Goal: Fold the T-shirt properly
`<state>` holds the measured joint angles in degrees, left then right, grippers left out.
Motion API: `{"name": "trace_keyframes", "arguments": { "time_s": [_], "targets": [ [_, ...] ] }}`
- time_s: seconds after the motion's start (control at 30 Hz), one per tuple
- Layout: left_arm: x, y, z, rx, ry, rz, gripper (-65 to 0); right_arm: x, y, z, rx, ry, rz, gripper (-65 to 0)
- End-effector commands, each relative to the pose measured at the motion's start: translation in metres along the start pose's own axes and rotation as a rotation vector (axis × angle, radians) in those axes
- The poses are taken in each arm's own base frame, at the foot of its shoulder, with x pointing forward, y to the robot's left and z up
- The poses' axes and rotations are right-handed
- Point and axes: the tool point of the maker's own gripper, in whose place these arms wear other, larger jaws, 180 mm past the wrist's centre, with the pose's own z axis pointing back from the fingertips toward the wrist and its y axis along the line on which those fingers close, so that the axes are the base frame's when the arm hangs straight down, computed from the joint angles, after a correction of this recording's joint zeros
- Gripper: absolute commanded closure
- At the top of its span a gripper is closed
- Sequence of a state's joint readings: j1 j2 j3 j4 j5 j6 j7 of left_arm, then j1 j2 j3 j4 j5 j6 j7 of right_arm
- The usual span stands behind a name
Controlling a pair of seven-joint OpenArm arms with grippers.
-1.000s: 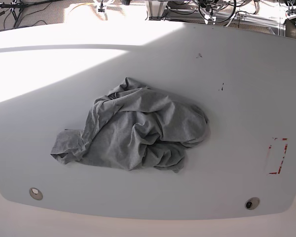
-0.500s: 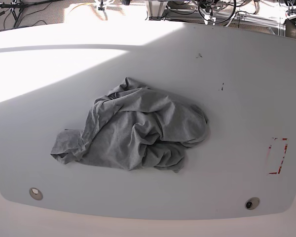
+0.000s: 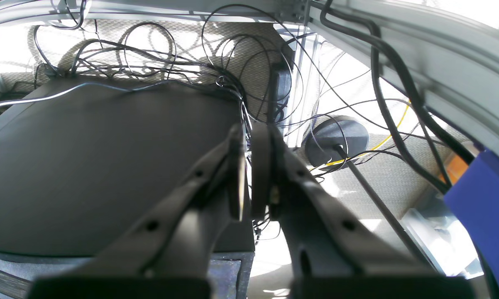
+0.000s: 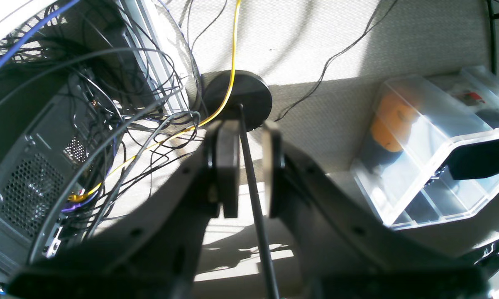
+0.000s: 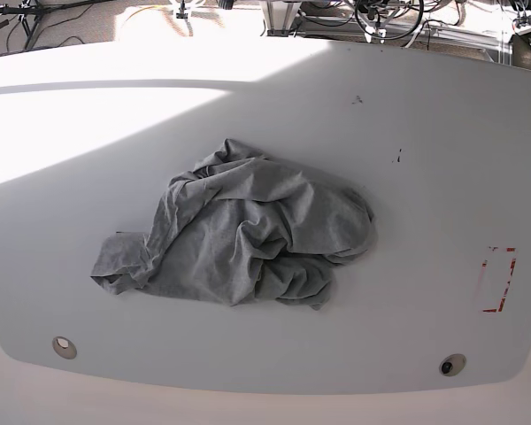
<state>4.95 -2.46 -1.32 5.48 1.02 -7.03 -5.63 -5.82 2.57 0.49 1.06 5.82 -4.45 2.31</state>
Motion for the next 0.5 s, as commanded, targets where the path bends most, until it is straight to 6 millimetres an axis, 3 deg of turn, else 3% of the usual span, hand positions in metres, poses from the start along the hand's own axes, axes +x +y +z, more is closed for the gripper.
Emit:
{"name": "trace_keyframes", "arguments": {
  "time_s": [0.0, 0.47],
  "targets": [
    [-0.0036, 0.0032, 0.0009, 0.003, 0.001, -0.006, -2.3, -0.0094, -0.0037, -0.0001, -0.006, 0.021, -0.001, -9.0],
    [-0.0045, 0.0047, 0.0012, 0.005, 0.002, 0.000, -2.3, -0.0127, -0.0033, -0.0001, -0.005, 0.026, 0.001, -8.9]
  ]
}}
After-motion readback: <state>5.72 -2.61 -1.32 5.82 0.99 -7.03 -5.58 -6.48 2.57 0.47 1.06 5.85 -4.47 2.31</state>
